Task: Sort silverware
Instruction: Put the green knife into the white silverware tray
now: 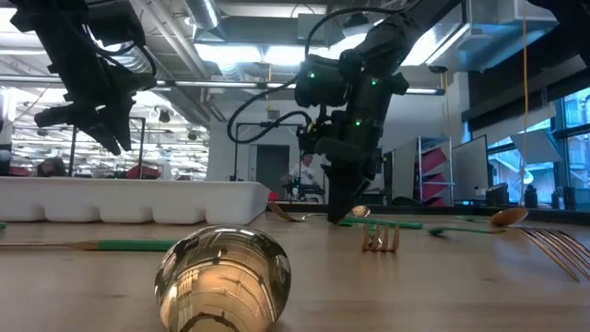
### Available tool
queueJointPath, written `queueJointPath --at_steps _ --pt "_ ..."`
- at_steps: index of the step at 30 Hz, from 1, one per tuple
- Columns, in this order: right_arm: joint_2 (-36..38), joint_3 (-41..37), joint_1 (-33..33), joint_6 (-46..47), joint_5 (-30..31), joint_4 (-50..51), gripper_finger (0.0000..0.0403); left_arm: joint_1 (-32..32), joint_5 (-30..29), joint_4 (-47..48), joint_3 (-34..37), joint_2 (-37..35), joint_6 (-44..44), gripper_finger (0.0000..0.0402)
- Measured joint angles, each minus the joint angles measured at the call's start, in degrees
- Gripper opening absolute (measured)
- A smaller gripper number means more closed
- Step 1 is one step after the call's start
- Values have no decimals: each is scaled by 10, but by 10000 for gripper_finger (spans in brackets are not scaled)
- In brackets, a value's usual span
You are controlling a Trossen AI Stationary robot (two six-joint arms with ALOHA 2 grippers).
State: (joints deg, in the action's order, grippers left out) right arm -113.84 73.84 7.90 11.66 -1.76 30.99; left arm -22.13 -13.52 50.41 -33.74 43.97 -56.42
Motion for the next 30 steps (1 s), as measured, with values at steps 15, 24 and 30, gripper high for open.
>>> queueJointPath --at_steps 15,24,30 --pt "-23 2 0 0 13 -1 98 0 0 -1 0 0 0 81" --pt "-24 0 0 4 12 1 20 0 0 0 0 0 2 82" --pt "-24 0 0 17 12 1 35 0 0 0 0 0 11 82"
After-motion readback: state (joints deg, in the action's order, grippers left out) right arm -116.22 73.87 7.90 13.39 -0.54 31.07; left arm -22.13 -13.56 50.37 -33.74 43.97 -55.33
